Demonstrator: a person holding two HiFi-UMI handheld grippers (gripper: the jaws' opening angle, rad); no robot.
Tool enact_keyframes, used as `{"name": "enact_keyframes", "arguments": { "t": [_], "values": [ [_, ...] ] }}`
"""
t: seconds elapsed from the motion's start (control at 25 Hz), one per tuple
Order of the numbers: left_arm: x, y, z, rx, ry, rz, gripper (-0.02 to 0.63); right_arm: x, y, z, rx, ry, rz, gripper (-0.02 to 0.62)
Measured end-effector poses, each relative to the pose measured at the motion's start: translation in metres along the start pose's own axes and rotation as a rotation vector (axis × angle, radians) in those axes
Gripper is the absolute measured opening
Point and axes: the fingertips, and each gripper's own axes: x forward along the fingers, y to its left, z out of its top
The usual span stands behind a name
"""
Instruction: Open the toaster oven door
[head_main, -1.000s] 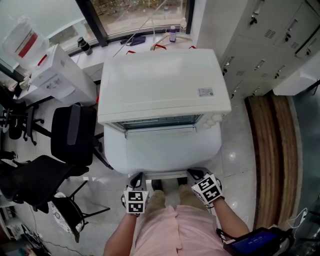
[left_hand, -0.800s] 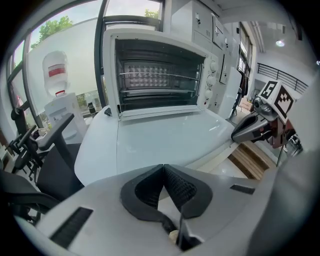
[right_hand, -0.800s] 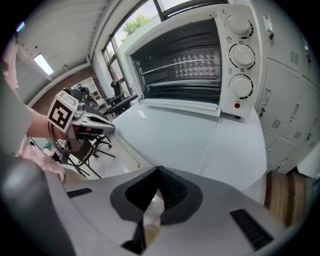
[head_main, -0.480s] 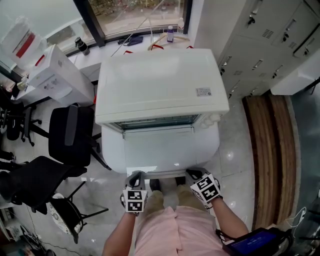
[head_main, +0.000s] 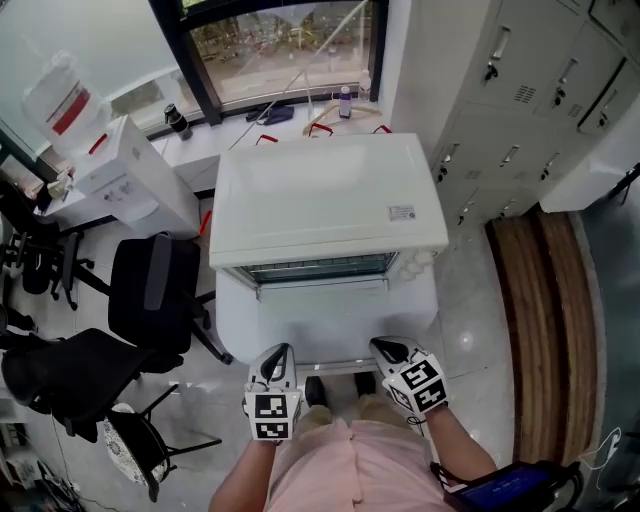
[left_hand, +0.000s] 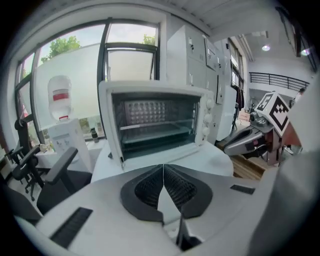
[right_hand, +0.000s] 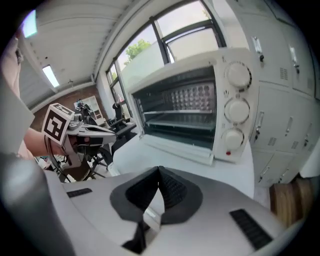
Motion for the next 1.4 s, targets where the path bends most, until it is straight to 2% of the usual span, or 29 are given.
{"name": "enact_keyframes", "arguments": {
  "t": [0.32,0.4,0.52,0.76,1.4],
  "values": [
    [-0.043,0.011,0.176,0.073,-0.394,0.087,0.014,-0.064,0.010,0.176,-0.130,-0.434,-0.104,0.000],
    [-0.056,0.010,0.210,0.079,-0.474,0.101,0.014,-0.084,0.015,0.208,-0.147,-0.526,-0.129,0.002],
    [-0.072,0.009,0.244,0.067,-0.549,0.113,0.014,-0.107,0.023,0.241,-0.191,-0.611,-0.169,0.002],
    [-0.084,0.001,0.267,0.057,-0.606,0.102,0.014,-0.130,0.025,0.260,-0.227,-0.671,-0.247,0.000],
    [-0.096,-0.007,0.260,0.053,-0.599,0.084,0.014,-0.142,0.035,0.255,-0.240,-0.711,-0.282,0.000]
  ]
}}
